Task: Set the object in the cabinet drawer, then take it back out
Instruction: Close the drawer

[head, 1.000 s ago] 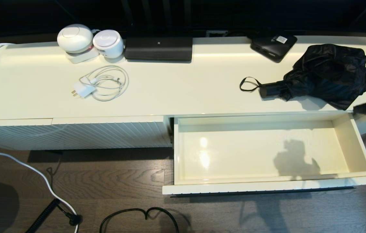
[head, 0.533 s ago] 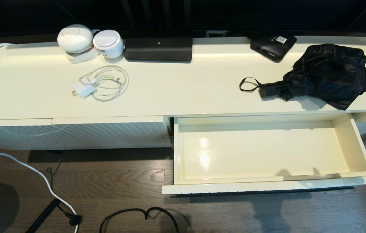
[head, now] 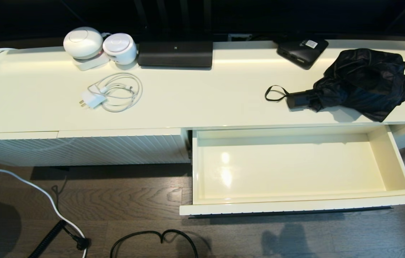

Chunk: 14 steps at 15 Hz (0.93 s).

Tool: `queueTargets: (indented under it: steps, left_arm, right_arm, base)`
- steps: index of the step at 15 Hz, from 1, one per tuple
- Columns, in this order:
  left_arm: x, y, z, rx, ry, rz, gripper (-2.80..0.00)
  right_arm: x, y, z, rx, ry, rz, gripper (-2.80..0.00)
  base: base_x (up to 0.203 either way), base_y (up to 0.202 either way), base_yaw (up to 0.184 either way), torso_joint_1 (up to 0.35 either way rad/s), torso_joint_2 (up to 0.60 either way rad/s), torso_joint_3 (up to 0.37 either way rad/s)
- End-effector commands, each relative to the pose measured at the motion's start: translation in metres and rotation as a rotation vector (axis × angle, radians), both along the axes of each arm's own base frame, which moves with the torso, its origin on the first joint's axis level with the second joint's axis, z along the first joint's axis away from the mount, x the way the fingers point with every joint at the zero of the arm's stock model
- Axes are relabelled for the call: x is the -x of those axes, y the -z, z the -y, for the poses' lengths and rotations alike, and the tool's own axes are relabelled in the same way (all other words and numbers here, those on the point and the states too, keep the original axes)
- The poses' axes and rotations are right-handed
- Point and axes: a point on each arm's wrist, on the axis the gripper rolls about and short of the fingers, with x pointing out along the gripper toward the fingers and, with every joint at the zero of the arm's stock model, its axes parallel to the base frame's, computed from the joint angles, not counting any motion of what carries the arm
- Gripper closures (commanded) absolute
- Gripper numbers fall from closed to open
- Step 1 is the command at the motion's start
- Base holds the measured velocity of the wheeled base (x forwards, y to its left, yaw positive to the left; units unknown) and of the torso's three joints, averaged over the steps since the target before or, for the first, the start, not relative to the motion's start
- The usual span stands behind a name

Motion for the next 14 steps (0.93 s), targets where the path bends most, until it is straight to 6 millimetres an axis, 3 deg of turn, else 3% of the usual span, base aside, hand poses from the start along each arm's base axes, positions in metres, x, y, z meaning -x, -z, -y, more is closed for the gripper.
queueTargets:
  steps: [1,4,10,14]
  left_arm:
    - [0.000,0.000,0.000,-0.001,0.000,0.003,0.00]
    - [0.000,0.000,0.000,0.000,0.000,0.002,0.00]
    - [0.000,0.000,0.000,0.000,0.000,0.003,0.00]
    - [0.000,0.000,0.000,-0.001,0.000,0.003,0.00]
  right_arm:
    - [0.010,0.018,0.000,0.007,-0.118,-0.042,0.00]
    - [0.007,0.031,-0.007,0.005,-0.183,-0.056,0.00]
    - [-0.004,0.083,-0.018,-0.005,-0.220,-0.059,0.00]
    - [-0.010,0.095,-0.028,0.008,-0.279,-0.073,0.00]
  base:
    - [0.000,0.000,0.000,0.000,0.00,0.000]
    - [0.000,0.000,0.000,0.000,0.00,0.000]
    - [0.000,0.000,0.000,0.000,0.00,0.000]
    - [0.000,0.000,0.000,0.000,0.00,0.000]
